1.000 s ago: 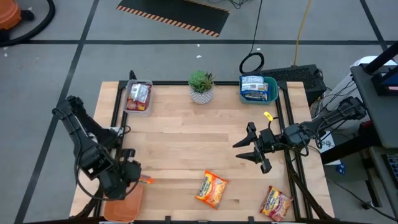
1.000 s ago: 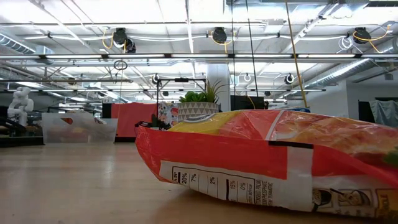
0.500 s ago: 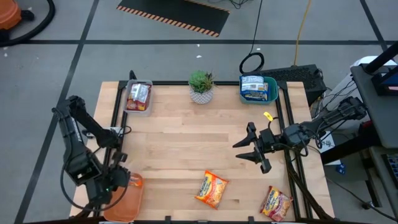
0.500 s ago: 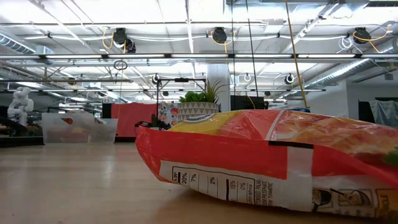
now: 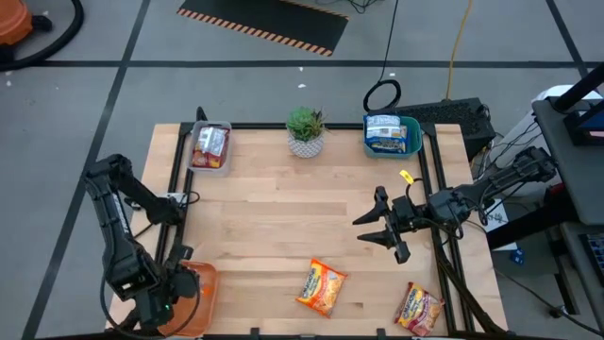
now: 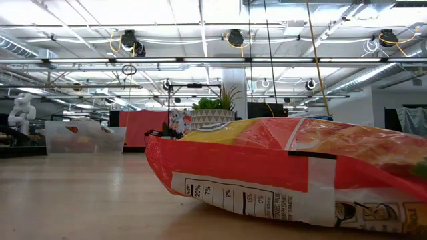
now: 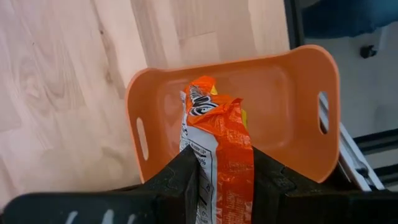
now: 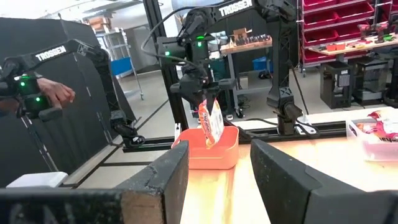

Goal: Sort Maruchan noodles
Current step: Put the top orange noodle pack into the orange bin, then put the orange noodle pack into the orange bin

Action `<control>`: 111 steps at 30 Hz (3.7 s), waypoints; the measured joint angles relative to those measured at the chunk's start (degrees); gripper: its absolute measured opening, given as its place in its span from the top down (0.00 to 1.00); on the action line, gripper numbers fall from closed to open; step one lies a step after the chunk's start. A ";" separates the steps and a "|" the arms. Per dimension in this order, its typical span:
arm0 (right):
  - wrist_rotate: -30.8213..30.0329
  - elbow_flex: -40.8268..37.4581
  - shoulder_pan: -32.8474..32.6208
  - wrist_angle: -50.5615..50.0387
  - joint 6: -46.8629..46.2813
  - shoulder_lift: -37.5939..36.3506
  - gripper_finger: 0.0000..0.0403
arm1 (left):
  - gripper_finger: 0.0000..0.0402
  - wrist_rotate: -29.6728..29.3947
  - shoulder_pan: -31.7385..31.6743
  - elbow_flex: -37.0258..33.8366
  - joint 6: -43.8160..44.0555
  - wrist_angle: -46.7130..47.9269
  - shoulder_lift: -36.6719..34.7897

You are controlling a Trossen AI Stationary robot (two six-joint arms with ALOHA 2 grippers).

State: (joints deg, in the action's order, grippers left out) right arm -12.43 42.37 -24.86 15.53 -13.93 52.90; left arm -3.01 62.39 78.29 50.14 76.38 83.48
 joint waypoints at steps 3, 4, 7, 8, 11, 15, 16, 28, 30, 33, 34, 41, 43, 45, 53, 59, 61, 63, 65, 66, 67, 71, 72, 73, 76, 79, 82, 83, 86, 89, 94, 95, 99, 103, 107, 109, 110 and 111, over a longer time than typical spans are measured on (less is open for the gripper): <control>-0.80 0.00 -0.01 0.02 -0.34 0.00 0.59 | 0.75 -0.01 0.00 -0.01 0.26 0.02 1.41; -1.19 0.00 -0.02 0.01 -0.35 0.00 0.59 | 0.75 -0.02 0.00 -0.01 0.64 0.01 1.85; -1.25 0.00 -0.07 0.00 -0.35 0.00 0.59 | 0.75 -0.02 0.00 -0.01 1.69 0.02 3.18; -1.20 0.00 -0.07 -0.01 -0.35 0.00 0.59 | 0.75 -0.02 0.00 -0.01 2.17 0.02 3.56; -1.18 0.00 -0.10 -0.05 -0.50 0.00 0.59 | 0.75 -0.04 0.00 -0.04 3.42 0.02 4.71; -1.19 0.00 -0.09 -0.05 -0.79 0.00 0.59 | 0.75 -0.07 0.00 -0.06 4.22 0.07 5.56; -1.21 0.00 -0.09 -0.06 -0.80 0.00 0.59 | 0.75 -0.07 0.00 -0.06 4.16 0.04 5.71; -1.26 0.00 -0.09 -0.02 -1.56 0.00 0.59 | 0.75 -5.51 -0.45 -0.11 2.65 0.54 9.00; -1.27 0.00 -0.09 0.00 -1.89 0.00 0.59 | 0.75 -5.37 -0.63 -0.14 2.54 0.57 9.55; -1.28 0.00 -0.09 0.00 -1.88 0.00 0.59 | 0.75 -4.96 -0.66 -0.14 3.04 0.57 9.58; -1.32 0.00 -0.11 0.00 -1.88 0.00 0.59 | 0.74 -4.95 -0.86 -0.14 3.77 0.59 9.58; -1.46 0.00 -0.09 0.00 -1.45 0.00 0.59 | 0.63 -0.01 -2.27 -0.14 7.85 2.92 9.58; -1.46 0.00 -0.09 0.02 -1.45 0.00 0.59 | 0.58 0.36 -2.36 -0.14 5.98 2.89 9.58; -1.41 0.00 -0.09 0.02 -1.45 0.00 0.59 | 0.53 0.43 -2.38 -0.14 4.03 2.93 9.57; -1.34 0.00 -0.09 0.02 -1.21 0.00 0.59 | 0.47 0.25 -4.74 -0.14 2.50 8.06 9.56; -1.31 0.00 -0.09 0.02 -0.76 0.00 0.59 | 0.47 0.94 -7.13 -0.14 -0.72 13.98 9.52; -1.29 0.00 -0.09 0.02 -0.44 0.00 0.59 | 0.47 1.50 -7.77 -0.14 -3.46 13.56 9.13; -1.29 0.00 -0.09 0.02 -0.35 -0.02 0.59 | 0.47 1.42 -8.41 -0.14 -3.97 13.60 8.40; -1.29 0.00 -0.11 -0.02 -0.35 -0.02 0.59 | 0.47 1.53 -9.60 -0.14 -3.24 13.75 7.61; -1.29 0.00 -0.11 -0.03 -0.35 -0.02 0.59 | 0.47 1.49 -10.14 -0.14 -2.48 13.63 7.21; -1.29 0.00 -0.10 -0.03 -0.35 -0.02 0.59 | 0.47 1.46 -10.63 -0.14 -1.58 13.56 6.71; -1.27 0.00 -0.09 -0.09 -0.35 -0.02 0.59 | 0.47 1.27 -12.86 -0.10 -0.34 13.72 5.04; -1.27 0.00 -0.09 -0.09 -0.35 -0.02 0.59 | 0.47 0.97 -13.30 -0.10 -0.60 13.62 4.83; -1.28 0.00 -0.09 -0.09 -0.35 -0.02 0.59 | 0.47 0.23 -13.79 -0.10 -1.19 13.57 4.59; -1.32 0.00 -0.09 -0.54 -0.35 -0.02 0.59 | 0.47 -2.07 -15.79 -0.10 -4.71 13.71 4.46; -2.63 0.00 -0.11 -1.21 -0.35 -0.02 0.59 | 0.47 -5.58 -17.74 -0.10 -7.60 13.59 4.49; -4.71 0.00 -0.11 -2.00 -0.35 -0.02 0.59 | 0.47 -11.28 -19.56 -0.10 -9.13 12.92 4.49; -5.53 0.00 -0.11 -2.17 -0.42 -0.02 0.59 | 0.47 -13.78 -20.08 -0.10 -9.33 12.63 4.49; -6.35 0.00 -0.09 -2.68 -1.60 0.01 0.59 | 0.47 -22.63 -21.36 -0.10 -10.13 10.08 4.49; -7.19 0.00 -0.11 -3.68 -3.34 0.13 0.59 | 0.47 -31.60 -22.54 -0.10 -11.59 4.03 4.49; -7.28 0.02 -0.12 -6.36 -8.56 0.82 0.59 | 0.47 -39.68 -24.70 -0.08 -21.02 -12.76 4.49; -7.30 0.02 -0.13 -6.88 -9.35 1.10 0.59 | 0.47 -39.68 -25.24 -0.08 -23.94 -16.28 4.51; -8.45 0.02 -0.13 -7.89 -10.88 2.04 0.59 | 0.47 -38.22 -26.89 -0.08 -33.79 -26.50 4.53; -8.55 0.02 -0.13 -7.82 -10.91 2.69 0.59 | 0.47 -37.82 -28.30 -0.08 -37.97 -30.27 4.53; -8.55 0.02 -0.14 -7.81 -11.16 3.86 0.59 | 0.47 -37.81 -30.12 -0.62 -36.70 -31.79 4.55; -8.55 0.02 -0.13 -7.64 -12.09 4.60 0.59 | 0.47 -37.82 -31.15 -2.37 -36.92 -34.83 4.55; -8.55 0.02 -0.11 -7.72 -12.42 4.94 0.59 | 0.47 -37.56 -31.64 -3.23 -37.82 -36.18 4.60; -8.55 0.02 -0.11 -7.70 -12.46 5.32 0.59 | 0.47 -36.94 -32.07 -3.95 -38.27 -37.27 4.65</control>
State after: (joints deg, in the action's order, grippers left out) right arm -20.97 42.39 -24.97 7.84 -26.39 58.22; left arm -39.95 30.32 74.35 11.87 39.11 88.13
